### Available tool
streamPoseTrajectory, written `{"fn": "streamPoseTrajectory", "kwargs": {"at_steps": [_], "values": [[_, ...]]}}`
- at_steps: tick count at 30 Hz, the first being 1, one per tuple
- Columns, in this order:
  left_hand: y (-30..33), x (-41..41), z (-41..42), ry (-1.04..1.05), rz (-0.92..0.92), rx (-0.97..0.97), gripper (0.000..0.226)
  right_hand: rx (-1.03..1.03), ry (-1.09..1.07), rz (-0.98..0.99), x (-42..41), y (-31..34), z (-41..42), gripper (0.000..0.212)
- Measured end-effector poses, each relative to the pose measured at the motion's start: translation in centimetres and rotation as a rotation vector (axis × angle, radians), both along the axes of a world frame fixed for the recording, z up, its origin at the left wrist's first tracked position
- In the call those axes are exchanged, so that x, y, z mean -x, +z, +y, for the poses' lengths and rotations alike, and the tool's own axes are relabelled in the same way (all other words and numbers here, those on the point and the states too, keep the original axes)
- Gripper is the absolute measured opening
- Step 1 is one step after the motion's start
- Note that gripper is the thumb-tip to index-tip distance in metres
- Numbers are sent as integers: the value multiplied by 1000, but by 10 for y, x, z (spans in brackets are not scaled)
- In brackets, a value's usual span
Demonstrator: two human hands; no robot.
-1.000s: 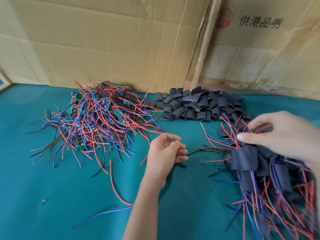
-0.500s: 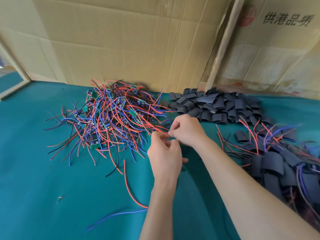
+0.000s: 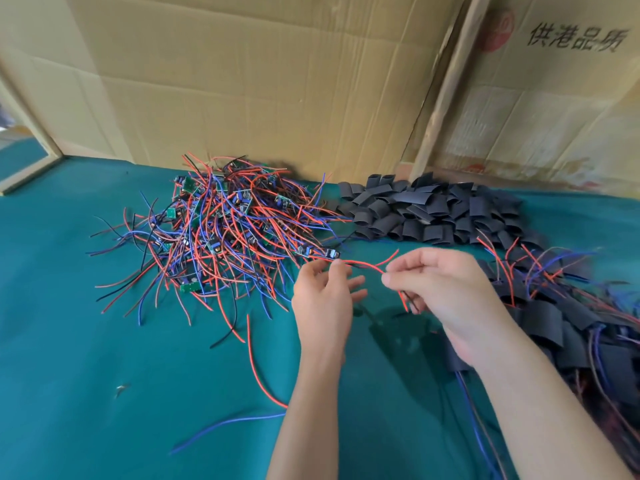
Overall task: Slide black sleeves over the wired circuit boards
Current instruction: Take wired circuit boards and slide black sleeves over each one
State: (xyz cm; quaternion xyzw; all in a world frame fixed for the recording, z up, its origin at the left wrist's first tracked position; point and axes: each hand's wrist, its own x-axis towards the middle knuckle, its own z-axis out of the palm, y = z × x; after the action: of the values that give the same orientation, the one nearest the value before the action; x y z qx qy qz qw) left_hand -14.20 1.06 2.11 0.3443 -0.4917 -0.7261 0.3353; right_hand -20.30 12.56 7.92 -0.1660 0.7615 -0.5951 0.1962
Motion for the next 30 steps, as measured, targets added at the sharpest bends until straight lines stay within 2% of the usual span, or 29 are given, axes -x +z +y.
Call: {"fn": "streamPoseTrajectory", "kwargs": {"at_steps": [4, 8, 10, 12, 13, 15, 17, 19, 22, 24, 26, 28, 30], "values": [[0, -1, -1, 3, 19, -8, 26, -31, 113, -38, -19, -3, 21, 18], [2, -3, -1, -26, 88, -41, 24, -47, 217, -89, -30, -7, 38, 13], [5, -3, -2, -51, 146, -109, 27, -29, 209, -121, -35, -12, 44, 21], [6, -3, -3, -52, 143, -140, 29, 98, 135, -222, -39, -15, 49, 22], [5, -4, -3, -30, 91, -91, 29, 194, 93, -279, -40, -15, 51, 19], [2, -6, -2, 66, -122, 153, 21, 329, 10, -295, -39, -13, 56, 22], [1, -9, -1, 197, -314, 373, 17, 338, -15, -207, -38, -10, 58, 22], [2, -11, -1, 189, -322, 416, 20, 307, -3, -102, -38, -6, 58, 17], [12, -10, 2, -162, -66, 99, 31, 258, 47, 46, -40, -5, 55, 26], [21, -9, 7, -390, 67, -83, 45, 210, 121, 128, -44, -5, 53, 20], [24, -9, 8, -452, 176, -188, 51, 83, 195, 216, -47, -10, 52, 15], [22, -10, 3, -427, 220, -199, 41, -116, 262, 312, -46, -17, 52, 18], [21, -12, 0, -387, 218, -202, 30, -301, 383, 324, -40, -13, 50, 16]]}}
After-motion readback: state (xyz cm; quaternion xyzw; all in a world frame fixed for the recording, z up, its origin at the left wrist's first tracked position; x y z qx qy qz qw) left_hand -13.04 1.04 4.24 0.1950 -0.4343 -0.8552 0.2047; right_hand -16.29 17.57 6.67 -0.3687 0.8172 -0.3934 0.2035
